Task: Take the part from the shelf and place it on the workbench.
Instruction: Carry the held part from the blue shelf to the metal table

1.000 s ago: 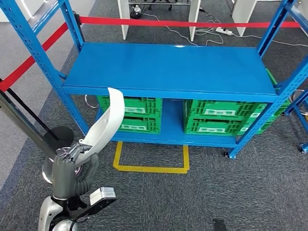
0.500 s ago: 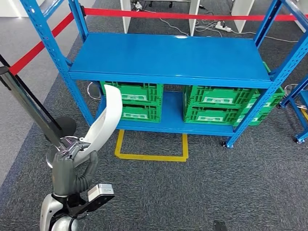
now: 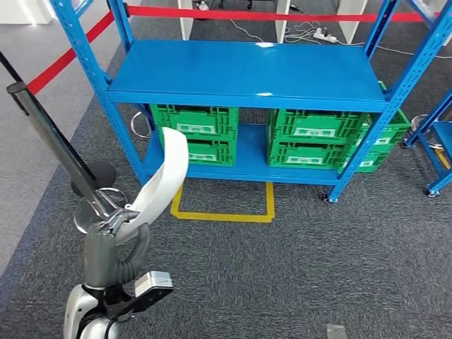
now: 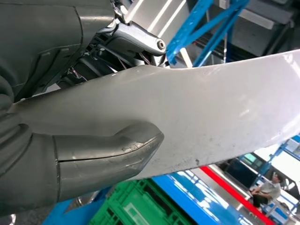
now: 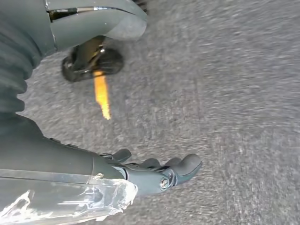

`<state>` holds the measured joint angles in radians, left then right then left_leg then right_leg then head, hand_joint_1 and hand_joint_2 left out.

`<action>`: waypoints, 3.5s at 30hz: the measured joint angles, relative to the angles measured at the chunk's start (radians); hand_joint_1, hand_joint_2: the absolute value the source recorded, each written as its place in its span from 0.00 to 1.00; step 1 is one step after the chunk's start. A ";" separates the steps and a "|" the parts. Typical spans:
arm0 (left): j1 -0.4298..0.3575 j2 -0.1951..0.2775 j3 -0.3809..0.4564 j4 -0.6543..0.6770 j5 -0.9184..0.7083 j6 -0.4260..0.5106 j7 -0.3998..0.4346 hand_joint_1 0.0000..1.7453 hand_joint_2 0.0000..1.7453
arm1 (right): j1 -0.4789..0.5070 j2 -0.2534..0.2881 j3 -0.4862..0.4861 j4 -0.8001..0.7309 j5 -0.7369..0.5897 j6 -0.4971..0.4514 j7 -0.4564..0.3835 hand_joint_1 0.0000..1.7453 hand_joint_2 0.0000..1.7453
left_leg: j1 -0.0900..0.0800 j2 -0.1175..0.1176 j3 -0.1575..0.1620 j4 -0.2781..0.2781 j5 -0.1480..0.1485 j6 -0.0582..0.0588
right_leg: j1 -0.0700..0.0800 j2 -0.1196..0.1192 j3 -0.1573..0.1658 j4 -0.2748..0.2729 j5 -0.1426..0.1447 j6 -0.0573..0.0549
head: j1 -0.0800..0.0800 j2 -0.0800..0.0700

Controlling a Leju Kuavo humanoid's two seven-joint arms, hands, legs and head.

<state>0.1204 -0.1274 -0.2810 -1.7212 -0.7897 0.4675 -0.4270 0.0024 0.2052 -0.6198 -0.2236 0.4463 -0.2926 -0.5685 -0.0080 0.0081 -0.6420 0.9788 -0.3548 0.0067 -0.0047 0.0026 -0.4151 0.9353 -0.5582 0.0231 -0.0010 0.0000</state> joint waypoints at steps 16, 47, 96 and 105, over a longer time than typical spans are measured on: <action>-0.019 -0.008 0.003 0.036 0.006 -0.043 0.000 1.00 1.00 | -0.001 -0.015 -0.168 -0.069 0.016 0.091 -0.118 0.00 1.00 | 0.006 -0.003 0.149 0.002 -0.157 0.008 | -0.001 -0.010 -0.192 0.066 0.122 0.008 | -0.006 0.000; -0.031 -0.019 0.006 0.076 0.075 -0.086 -0.006 1.00 1.00 | -0.002 -0.012 -0.274 -0.066 0.113 0.084 -0.052 0.00 1.00 | 0.011 -0.039 0.125 -0.003 -0.121 0.013 | 0.001 0.078 -0.132 0.053 0.072 0.003 | -0.001 0.000; -0.061 -0.020 0.033 0.144 0.248 -0.246 -0.088 1.00 1.00 | -0.016 -0.017 -0.396 -0.043 0.220 0.078 0.042 0.00 1.00 | 0.013 0.014 0.054 0.162 -0.235 -0.024 | -0.011 -0.006 -0.153 0.055 0.097 -0.020 | 0.024 0.000; -0.059 -0.023 0.035 0.154 0.262 -0.245 -0.095 1.00 1.00 | -0.019 -0.016 -0.423 -0.043 0.219 0.074 0.047 0.00 1.00 | 0.017 -0.083 0.105 0.034 -0.138 0.001 | -0.007 0.105 -0.175 0.071 0.107 -0.009 | 0.025 0.000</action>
<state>0.0611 -0.1502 -0.2457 -1.5676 -0.5278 0.2228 -0.5215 -0.0162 0.1888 -1.0424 -0.2670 0.6655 -0.2189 -0.5217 0.0090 -0.0746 -0.5369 1.0129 -0.4930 0.0074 -0.0113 0.1075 -0.5901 1.0063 -0.4510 0.0143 0.0236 0.0000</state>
